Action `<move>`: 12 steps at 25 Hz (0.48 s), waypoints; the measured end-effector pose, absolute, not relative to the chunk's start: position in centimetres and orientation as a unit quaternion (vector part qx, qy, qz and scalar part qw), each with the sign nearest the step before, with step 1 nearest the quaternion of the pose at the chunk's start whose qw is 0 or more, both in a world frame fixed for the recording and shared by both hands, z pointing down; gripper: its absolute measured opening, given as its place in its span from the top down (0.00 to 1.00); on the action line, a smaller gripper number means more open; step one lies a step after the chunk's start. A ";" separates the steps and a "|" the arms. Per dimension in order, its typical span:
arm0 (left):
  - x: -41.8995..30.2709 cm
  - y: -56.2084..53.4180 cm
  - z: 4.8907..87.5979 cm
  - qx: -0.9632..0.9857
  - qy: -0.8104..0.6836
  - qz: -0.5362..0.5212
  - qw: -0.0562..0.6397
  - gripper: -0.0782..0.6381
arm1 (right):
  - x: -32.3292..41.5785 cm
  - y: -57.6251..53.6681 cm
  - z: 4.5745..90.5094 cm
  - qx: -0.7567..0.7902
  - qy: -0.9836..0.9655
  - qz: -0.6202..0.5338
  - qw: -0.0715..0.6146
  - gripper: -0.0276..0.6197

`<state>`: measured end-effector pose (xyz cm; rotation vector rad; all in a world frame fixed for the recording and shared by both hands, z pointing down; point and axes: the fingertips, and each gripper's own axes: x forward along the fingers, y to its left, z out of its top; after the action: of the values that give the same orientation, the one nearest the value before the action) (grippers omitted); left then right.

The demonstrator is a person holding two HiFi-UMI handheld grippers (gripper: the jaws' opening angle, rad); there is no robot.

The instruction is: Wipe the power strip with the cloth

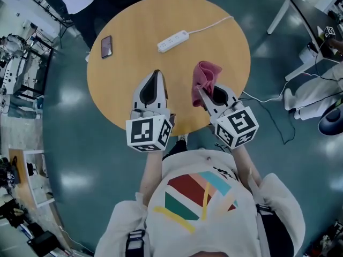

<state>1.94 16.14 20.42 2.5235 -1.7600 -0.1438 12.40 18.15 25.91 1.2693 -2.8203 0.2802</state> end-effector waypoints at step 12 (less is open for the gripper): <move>3.9 15.1 22.2 0.833 -0.552 -0.017 0.040 0.83 | 12.0 18.1 27.1 0.386 -0.917 0.101 0.017 0.90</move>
<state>3.86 15.08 22.23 2.5514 -1.6898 -0.0515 12.02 18.08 27.05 1.1998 -2.8483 0.3137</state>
